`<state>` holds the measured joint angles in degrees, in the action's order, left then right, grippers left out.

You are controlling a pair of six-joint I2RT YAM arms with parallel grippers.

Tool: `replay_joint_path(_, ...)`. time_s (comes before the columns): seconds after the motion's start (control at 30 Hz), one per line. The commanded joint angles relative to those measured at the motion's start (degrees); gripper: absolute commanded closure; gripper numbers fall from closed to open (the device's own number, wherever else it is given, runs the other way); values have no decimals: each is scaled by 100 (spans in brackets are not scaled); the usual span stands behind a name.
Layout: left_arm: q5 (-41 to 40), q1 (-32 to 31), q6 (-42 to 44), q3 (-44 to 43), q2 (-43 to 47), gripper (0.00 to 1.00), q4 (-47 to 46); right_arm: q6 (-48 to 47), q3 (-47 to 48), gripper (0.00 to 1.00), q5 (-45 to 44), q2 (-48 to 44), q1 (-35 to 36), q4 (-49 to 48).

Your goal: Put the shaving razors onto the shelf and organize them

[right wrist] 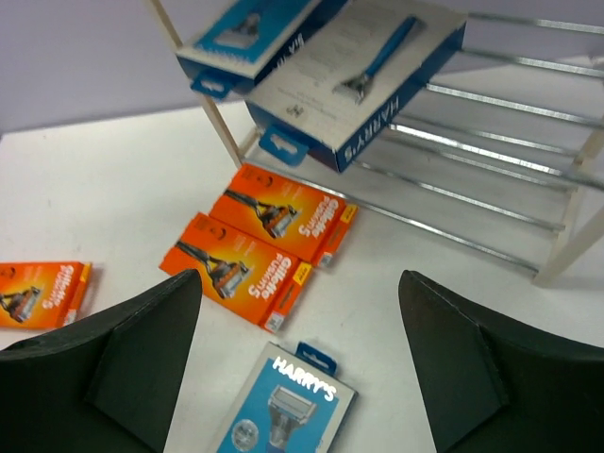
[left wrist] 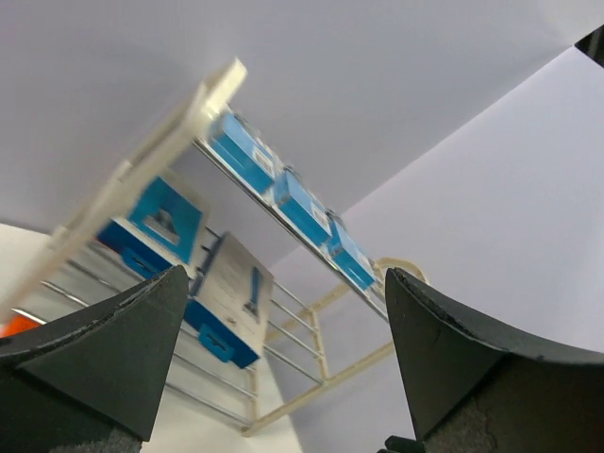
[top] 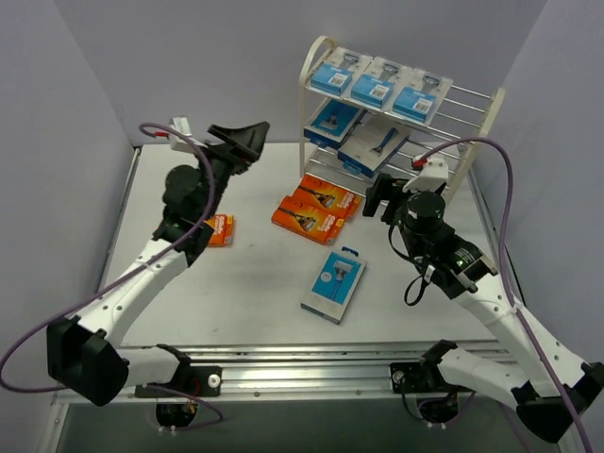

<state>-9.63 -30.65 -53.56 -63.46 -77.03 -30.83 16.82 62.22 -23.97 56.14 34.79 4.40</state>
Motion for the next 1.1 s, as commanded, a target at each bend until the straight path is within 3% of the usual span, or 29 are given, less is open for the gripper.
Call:
replay_joint_path(0.0, 961, 576, 688, -218, 775, 6, 1947, 356, -429, 19, 24, 72, -51, -203)
replay_joint_path(0.23, 2632, 1667, 1584, -141, 1252, 6, 3073, 252, -544, 17, -64, 591, -130, -721)
replay_joint_path(0.37, 2326, 1580, 2226, 376, 1551, 6, 3575, 190, -579, 17, 15, 871, -244, -950)
replay_joint_path(0.63, 2097, 1299, 2604, 1432, 2008, 6, 3601, -223, -676, 17, 585, 1487, -753, -1889)
replay_joint_path(1.07, 1991, 1255, 2482, 1600, 2017, 6, 3514, -566, -193, 18, 1342, 2419, -1387, -2374)
